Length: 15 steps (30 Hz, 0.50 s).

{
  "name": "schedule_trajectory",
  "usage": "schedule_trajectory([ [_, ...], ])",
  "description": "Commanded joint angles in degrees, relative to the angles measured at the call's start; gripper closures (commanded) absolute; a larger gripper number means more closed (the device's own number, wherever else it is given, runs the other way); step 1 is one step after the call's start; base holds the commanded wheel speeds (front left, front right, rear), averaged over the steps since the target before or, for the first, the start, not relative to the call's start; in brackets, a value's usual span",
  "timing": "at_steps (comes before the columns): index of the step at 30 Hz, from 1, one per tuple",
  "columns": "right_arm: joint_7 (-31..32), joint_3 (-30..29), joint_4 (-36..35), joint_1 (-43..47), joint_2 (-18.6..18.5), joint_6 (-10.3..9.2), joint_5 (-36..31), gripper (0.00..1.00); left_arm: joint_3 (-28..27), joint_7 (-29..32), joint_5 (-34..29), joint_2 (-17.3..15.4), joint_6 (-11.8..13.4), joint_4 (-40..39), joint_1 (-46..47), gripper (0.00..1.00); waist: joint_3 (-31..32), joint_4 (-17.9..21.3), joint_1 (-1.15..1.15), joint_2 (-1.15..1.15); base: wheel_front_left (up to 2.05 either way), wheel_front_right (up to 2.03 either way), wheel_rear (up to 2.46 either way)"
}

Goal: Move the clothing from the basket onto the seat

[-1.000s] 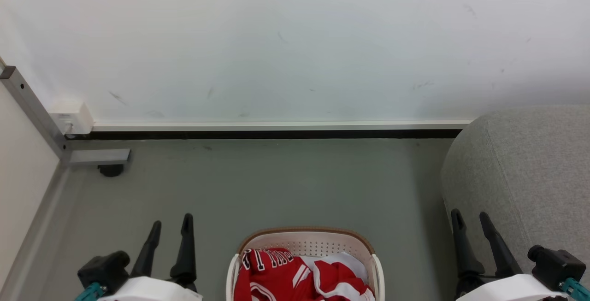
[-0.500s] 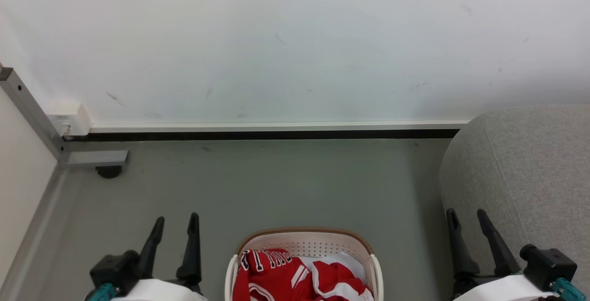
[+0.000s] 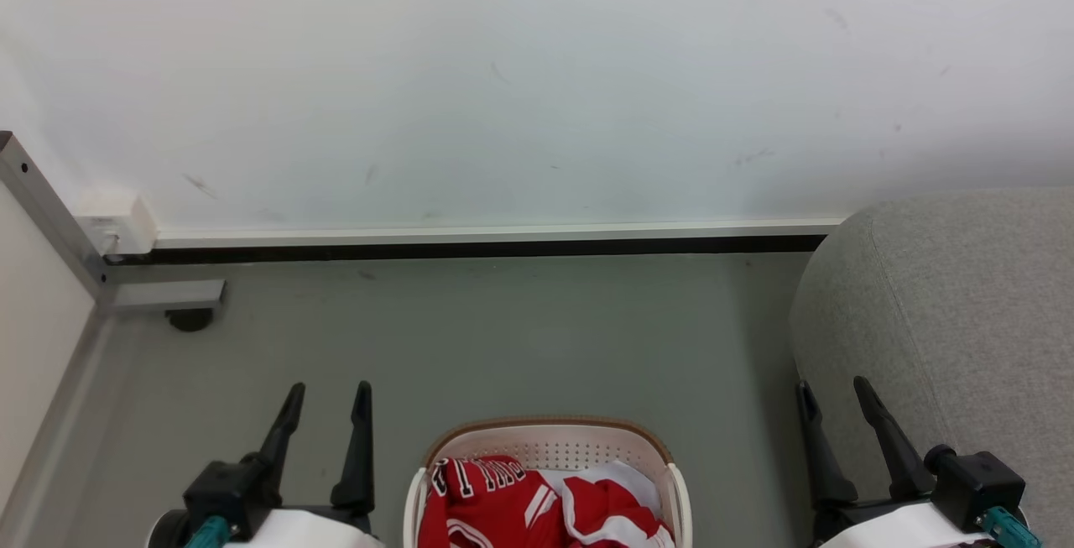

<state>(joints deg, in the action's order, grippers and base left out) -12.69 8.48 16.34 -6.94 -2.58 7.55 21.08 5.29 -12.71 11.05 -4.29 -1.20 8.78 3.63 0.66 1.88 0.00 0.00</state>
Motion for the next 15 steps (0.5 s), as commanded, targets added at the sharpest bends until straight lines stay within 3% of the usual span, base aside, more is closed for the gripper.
schedule_trajectory([
  [1,-0.57,0.19,-0.17,-0.83,-0.47,-0.1,-1.04,0.0,-0.04,-0.62,-1.48,-0.32,-0.15,-0.45,0.24,0.0,0.04,0.07,0.0,0.0,0.0,0.0,0.0],
  [15,-2.12,1.37,-0.4,-0.99,-0.49,-0.11,-5.63,0.0,-0.72,-2.05,-6.53,0.42,-0.6,0.91,0.02,0.0,0.13,0.82,0.0,0.0,0.0,0.0,0.0],
])
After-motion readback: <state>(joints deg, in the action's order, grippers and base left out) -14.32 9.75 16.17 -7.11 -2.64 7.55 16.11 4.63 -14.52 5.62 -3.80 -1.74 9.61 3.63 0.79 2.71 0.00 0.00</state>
